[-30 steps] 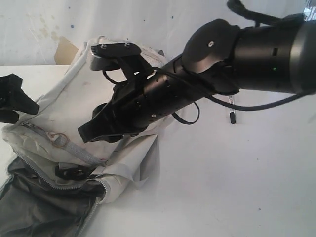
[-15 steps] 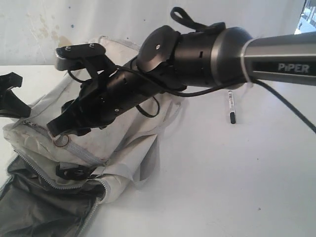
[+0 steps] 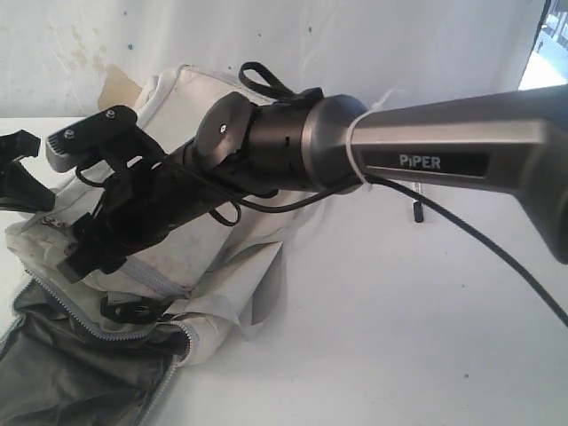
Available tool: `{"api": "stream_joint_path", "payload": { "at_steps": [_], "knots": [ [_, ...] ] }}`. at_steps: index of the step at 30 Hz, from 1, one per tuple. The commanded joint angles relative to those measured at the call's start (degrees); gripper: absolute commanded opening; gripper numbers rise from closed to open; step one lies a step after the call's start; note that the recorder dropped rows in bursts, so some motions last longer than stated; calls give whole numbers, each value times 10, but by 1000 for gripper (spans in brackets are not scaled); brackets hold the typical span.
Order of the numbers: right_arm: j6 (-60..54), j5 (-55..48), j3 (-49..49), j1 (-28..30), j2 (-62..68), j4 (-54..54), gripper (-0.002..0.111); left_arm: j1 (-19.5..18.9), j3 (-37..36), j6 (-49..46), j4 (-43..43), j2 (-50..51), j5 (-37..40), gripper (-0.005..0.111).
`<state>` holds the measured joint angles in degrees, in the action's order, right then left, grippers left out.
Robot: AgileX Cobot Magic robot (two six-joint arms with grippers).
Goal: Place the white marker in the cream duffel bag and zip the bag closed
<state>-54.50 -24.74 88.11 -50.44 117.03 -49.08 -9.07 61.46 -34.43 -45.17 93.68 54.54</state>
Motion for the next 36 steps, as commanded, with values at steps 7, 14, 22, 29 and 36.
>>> {"api": "stream_joint_path", "payload": {
  "at_steps": [7, 14, 22, 29, 36],
  "knots": [
    [-28, 56, 4, -10, 25, -5, 47, 2, 2, -1, -9, 0, 5, 0],
    [-28, 59, 4, -17, 27, -6, 31, 2, 2, -1, -9, 0, 5, 0],
    [-27, 20, 4, -17, 27, -2, 0, 2, 2, -1, -9, 0, 4, 0],
    [76, -25, 4, -15, -1, 117, 0, -11, 2, 28, -9, 0, 10, 0],
    [226, -51, 4, -15, -25, 268, 0, -18, 2, 38, -8, 0, 13, 0]
  ]
}}
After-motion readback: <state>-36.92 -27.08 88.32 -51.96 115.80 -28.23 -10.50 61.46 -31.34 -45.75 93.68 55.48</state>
